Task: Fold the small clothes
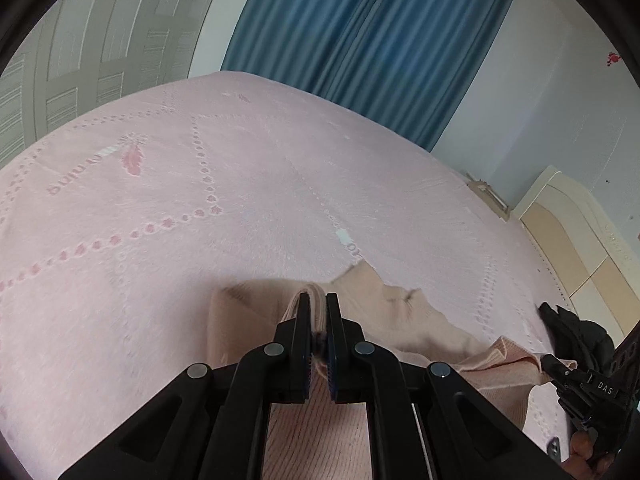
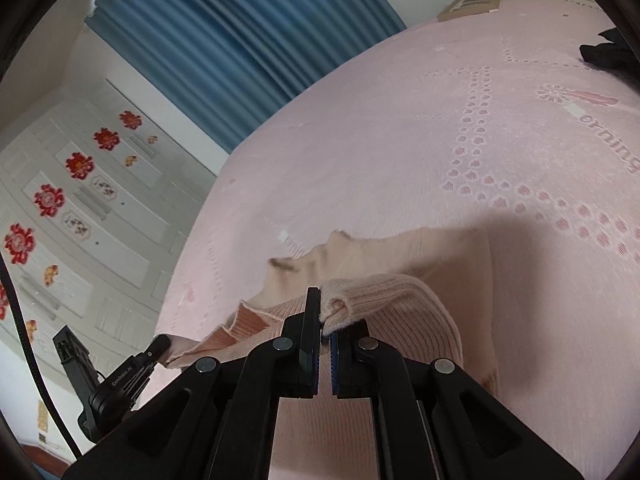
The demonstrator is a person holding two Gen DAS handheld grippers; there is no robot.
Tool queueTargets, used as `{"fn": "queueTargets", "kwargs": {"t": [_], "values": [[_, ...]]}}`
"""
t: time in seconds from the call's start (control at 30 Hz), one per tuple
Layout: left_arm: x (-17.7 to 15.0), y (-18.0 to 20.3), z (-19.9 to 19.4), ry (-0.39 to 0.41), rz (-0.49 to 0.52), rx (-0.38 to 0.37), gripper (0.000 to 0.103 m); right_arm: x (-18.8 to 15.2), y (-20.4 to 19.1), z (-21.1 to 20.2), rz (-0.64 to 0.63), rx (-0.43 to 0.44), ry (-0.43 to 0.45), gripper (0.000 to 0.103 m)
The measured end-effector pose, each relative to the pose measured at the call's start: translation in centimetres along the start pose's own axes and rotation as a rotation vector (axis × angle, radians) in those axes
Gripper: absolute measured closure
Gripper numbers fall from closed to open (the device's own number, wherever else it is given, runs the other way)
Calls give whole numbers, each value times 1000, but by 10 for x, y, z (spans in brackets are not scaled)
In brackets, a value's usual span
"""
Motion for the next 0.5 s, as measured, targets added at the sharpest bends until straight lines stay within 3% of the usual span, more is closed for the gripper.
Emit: {"fn": "queueTargets", "kwargs": {"t": [0.13, 0.17, 0.2, 0.27, 0.5], "values": [[4, -5, 40, -31, -36, -41, 95, 12, 14, 41, 47, -13, -10, 99], [4, -9, 48, -38, -64, -61, 90, 14, 18, 52, 58, -9, -14, 94], [3, -13, 55, -52, -85, -61, 78, 14, 22, 62, 65, -4, -19, 92], [0, -17, 62, -60, -98, -68, 67, 11, 25, 72, 47, -31, -8, 88], [-32, -22, 50, -87, -54, -63, 55, -34, 19, 68, -225, -151, -6, 85]]}}
Point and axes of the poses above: each gripper's, at about its wrist camera, not at the fingertips, and z roughly the way its jaws point, y to its right, x to its top, the point moved 3 cm from there along z, roughly the way its jaws point, and after that the axes turned 5 degrees about -x, right-handed, at the moved point
